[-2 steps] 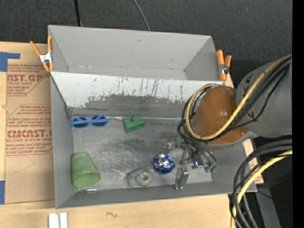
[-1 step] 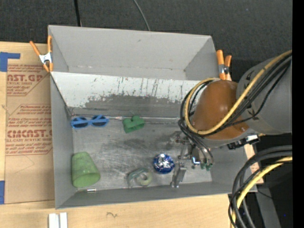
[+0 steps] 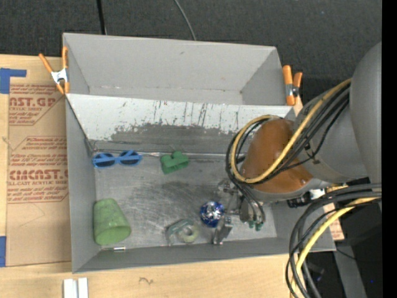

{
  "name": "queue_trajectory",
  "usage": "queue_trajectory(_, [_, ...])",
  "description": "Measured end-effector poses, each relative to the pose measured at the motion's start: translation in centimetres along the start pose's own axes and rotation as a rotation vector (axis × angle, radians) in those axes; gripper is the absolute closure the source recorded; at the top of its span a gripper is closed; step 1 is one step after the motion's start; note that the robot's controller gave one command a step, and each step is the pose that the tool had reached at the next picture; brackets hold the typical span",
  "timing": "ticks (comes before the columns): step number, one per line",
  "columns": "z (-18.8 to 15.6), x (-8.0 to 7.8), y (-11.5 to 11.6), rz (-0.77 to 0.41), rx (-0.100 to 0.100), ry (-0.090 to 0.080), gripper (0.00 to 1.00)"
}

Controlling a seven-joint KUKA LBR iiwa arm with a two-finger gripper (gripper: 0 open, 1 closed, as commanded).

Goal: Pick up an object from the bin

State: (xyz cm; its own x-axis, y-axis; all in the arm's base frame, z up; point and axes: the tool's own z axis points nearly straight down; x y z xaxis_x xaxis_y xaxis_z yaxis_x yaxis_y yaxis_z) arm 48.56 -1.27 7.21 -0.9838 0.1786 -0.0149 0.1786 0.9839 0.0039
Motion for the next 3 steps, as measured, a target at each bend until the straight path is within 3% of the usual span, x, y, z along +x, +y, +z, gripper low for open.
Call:
queue_trajectory(1, [-0.1, 0.4, 0.9, 0.049, 0.004, -0.001, 0.0])
queue_trajectory(2, [-0.1, 0.4, 1.1, 0.047, 0.001, 0.0, 1.0])
queue_trajectory(3, [-8.5, 0.2, 1.2, 0.046, 0.002, 0.007, 1.0])
